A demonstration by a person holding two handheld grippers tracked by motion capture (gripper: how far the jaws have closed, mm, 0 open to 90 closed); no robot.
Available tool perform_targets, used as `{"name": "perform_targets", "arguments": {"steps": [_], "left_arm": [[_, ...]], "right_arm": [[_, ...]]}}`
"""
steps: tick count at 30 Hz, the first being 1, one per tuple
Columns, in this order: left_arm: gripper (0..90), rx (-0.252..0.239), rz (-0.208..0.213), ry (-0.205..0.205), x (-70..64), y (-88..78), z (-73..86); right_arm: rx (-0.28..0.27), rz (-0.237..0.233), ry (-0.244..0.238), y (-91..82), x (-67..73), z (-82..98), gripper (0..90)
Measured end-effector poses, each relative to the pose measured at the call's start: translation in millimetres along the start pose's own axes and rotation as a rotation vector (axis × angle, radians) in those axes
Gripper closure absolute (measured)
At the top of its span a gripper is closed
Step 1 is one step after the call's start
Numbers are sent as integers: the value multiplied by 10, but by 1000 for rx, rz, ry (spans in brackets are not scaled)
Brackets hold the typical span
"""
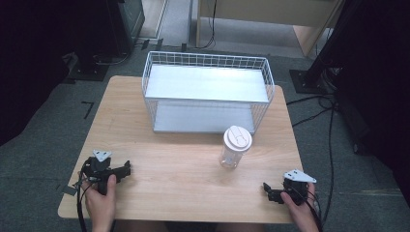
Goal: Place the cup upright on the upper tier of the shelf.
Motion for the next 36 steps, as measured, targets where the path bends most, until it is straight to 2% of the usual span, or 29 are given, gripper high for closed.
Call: {"name": "perform_targets", "arguments": {"steps": [6,8,10,14,25,36], "left_arm": [[0,0,0,0,0,0,0],[0,0,0,0,-1,0,0],[0,0,0,0,-1,0,0],[0,0,0,0,-1,0,0],[0,0,0,-1,-1,0,0],[0,0,0,-1,-1,1,0]], "right_arm": [[5,29,26,-11,-21,14,0],[7,58,43,-21,-23,17,0],[14,67,60,-34,-19,18,0],[-5,40,98,-71,12,5,0],[-59,10,86,-186,176,-217,0],[-104,-4,116,-176,265,-393,0]]}}
Point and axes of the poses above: each handheld gripper's, and its own axes: y roughly forward along the jaws, z roughly out of its underside, x roughly to its left, the point moved 2 cm from there along y, roughly forward along the jaws, and after that the axes turned 11 degrees about -y, right-handed, at the moved point
